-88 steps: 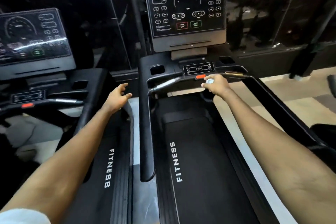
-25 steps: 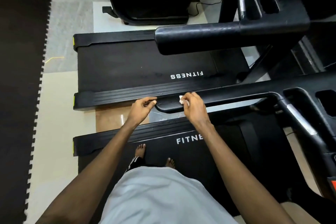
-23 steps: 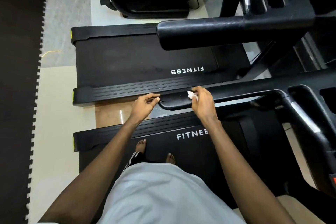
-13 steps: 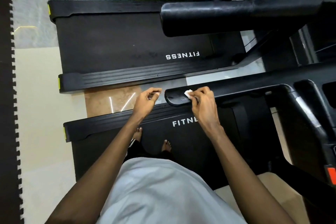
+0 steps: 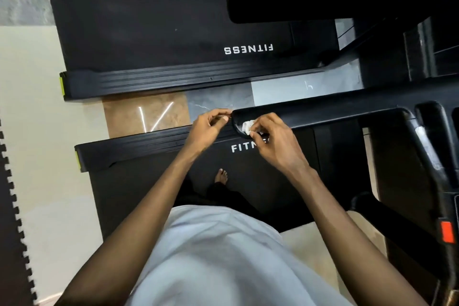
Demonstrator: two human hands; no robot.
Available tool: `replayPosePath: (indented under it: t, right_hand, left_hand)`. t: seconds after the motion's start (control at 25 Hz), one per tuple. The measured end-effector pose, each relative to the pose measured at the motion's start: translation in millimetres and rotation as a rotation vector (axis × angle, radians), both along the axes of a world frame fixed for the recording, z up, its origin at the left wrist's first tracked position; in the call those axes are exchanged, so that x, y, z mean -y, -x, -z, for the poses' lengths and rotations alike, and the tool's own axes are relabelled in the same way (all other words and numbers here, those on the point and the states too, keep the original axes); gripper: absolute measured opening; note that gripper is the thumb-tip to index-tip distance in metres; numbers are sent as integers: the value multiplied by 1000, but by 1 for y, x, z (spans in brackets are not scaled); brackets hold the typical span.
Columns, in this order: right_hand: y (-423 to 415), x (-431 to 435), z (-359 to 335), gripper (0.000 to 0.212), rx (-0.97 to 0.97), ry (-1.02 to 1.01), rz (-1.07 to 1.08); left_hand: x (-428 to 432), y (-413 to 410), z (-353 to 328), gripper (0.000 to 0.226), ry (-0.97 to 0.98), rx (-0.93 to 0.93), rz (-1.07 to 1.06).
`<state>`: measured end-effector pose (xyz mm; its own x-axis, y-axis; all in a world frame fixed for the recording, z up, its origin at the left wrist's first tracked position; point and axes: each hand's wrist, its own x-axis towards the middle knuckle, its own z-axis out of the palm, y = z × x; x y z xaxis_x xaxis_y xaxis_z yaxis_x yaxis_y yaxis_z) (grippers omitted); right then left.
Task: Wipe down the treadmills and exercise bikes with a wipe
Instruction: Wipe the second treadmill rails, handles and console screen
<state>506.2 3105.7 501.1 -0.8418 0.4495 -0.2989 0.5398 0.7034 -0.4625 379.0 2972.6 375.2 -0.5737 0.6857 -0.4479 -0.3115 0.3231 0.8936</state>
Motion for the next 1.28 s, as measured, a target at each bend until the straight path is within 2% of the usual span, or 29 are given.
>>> replayPosePath:
  t: [0.12,0.32,0.44,0.56,0.72,0.92,1.0,1.12,1.2,1.28]
  right_hand:
    - [18,-1,7,19,0,-27,-51]
    - [5,-25,8,16,-16,13,-2]
    - [-8,-29,11,15,-67,50,-80]
    - [16,-21,25,16,-61,73,-153]
    - [5,-27,24,17,-86,116,-245]
    - [15,-9,24,20,-63,96,-144]
    - [29,-13,26,24,14,76,-61]
    - [13,-56,24,36,86,-114,52]
    - [10,-70,21,39,187,-190,34]
    - [23,-54,22,44,304,-160,-53]
  left_hand:
    - [-2,-2,0,29,-27,35,-39]
    - [-4,-7,-8,27,-24,73,-73]
    - [-5,-10,-15,28,-10,108,-88]
    - [-11,-4,-19,25,42,143,-120]
    - [-17,7,-12,23,63,171,-48]
    - [-17,14,-10,23,54,149,-16]
    - [-14,18,-6,23,75,118,-21]
    - [-11,21,-17,29,74,61,112]
    - [-11,23,-28,34,106,-56,265]
    - [-13,23,-37,40,145,-199,355]
